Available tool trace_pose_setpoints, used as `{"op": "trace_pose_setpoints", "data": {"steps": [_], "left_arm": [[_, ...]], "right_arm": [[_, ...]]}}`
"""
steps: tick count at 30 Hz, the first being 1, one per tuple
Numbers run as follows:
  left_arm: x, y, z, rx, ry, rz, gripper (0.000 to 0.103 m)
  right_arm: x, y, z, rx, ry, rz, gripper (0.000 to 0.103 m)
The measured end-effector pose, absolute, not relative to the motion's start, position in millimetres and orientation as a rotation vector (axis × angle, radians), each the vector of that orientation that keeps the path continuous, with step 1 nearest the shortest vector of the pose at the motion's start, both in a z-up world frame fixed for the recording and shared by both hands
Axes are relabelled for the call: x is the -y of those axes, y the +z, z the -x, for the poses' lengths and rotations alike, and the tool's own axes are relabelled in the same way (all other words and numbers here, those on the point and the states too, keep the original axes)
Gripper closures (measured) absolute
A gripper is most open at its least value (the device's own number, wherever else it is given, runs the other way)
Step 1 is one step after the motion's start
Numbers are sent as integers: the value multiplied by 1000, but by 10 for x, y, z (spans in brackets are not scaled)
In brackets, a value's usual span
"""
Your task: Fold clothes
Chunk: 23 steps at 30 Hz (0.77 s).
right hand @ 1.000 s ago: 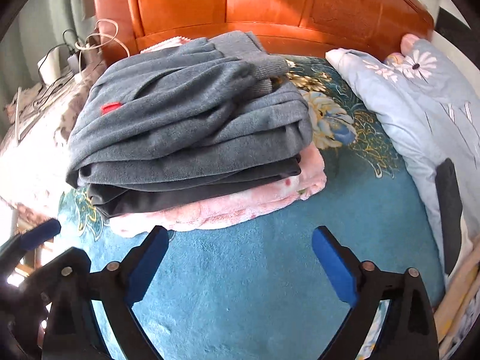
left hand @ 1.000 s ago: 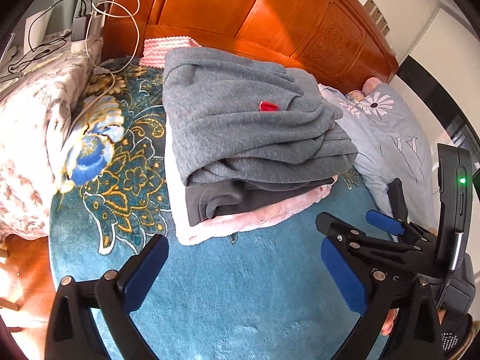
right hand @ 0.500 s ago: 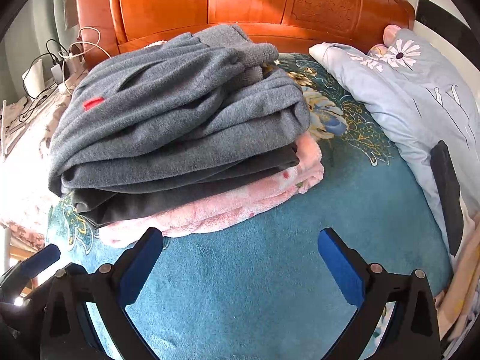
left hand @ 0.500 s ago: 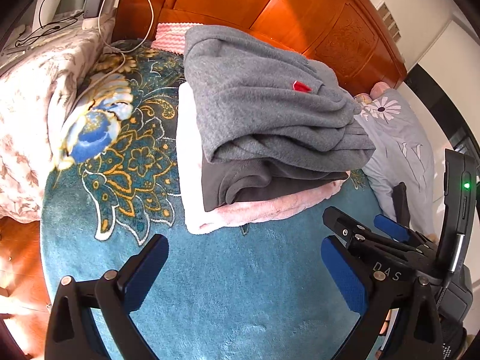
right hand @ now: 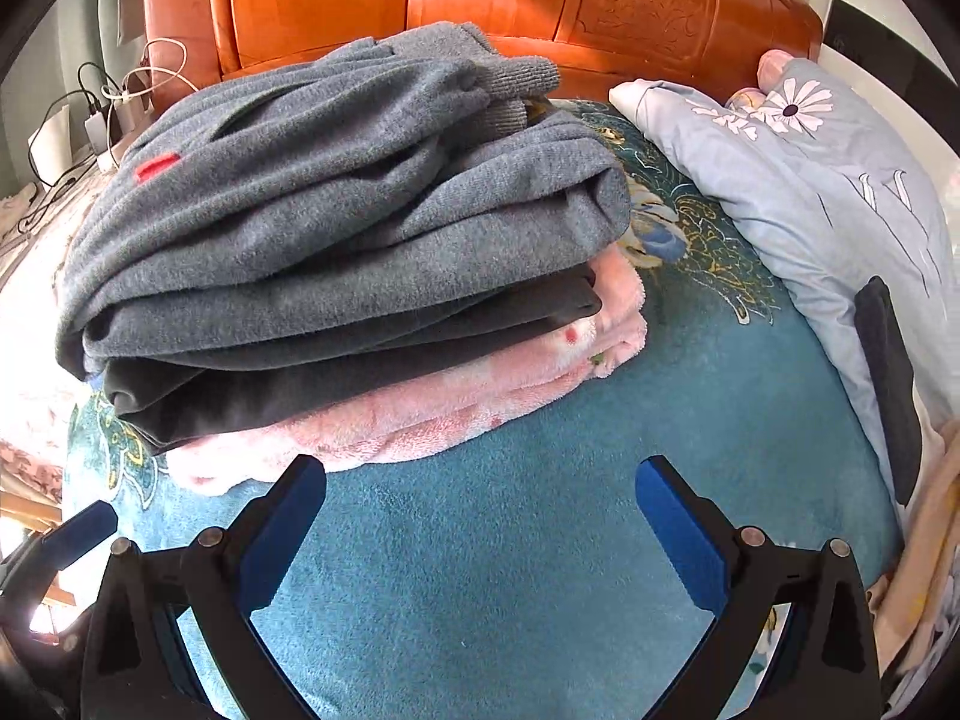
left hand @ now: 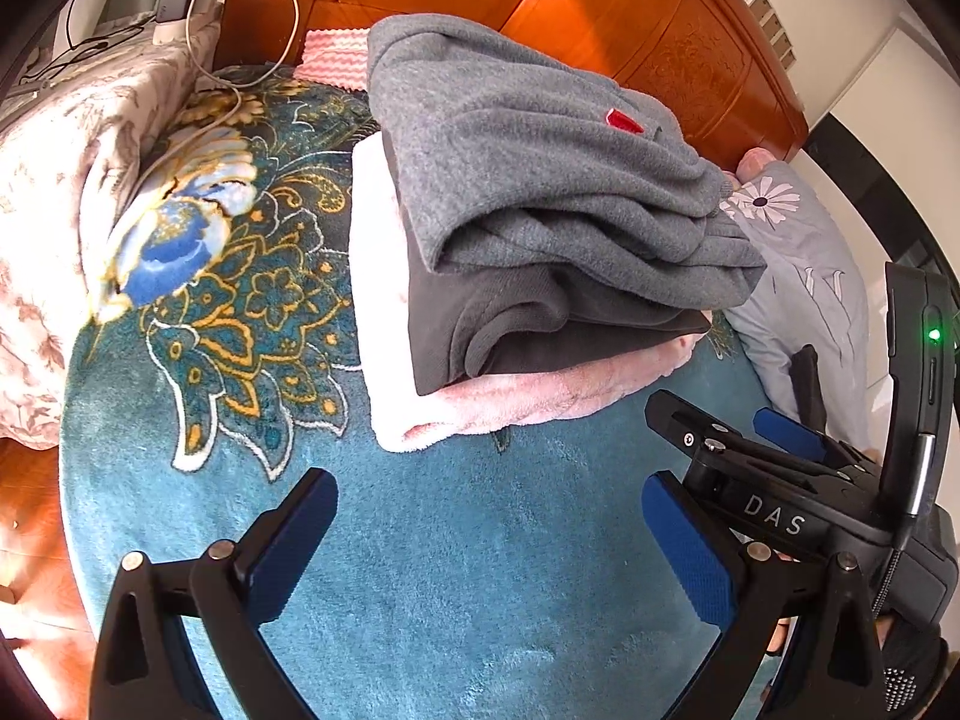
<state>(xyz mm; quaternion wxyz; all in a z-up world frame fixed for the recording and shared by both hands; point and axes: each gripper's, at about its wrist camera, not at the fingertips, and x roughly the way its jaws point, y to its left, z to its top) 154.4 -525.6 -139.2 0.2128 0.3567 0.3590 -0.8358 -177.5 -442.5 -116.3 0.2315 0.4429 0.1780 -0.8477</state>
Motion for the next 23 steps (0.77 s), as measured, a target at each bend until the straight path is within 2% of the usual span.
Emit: {"op": "trace_pose_setpoints", "data": {"steps": [23], "left_arm": [[5249, -1333, -1640, -981, -2321, -928, 0]], "right_arm": [[4446, -1146, 1733, -470, -2338, -1233, 0]]}}
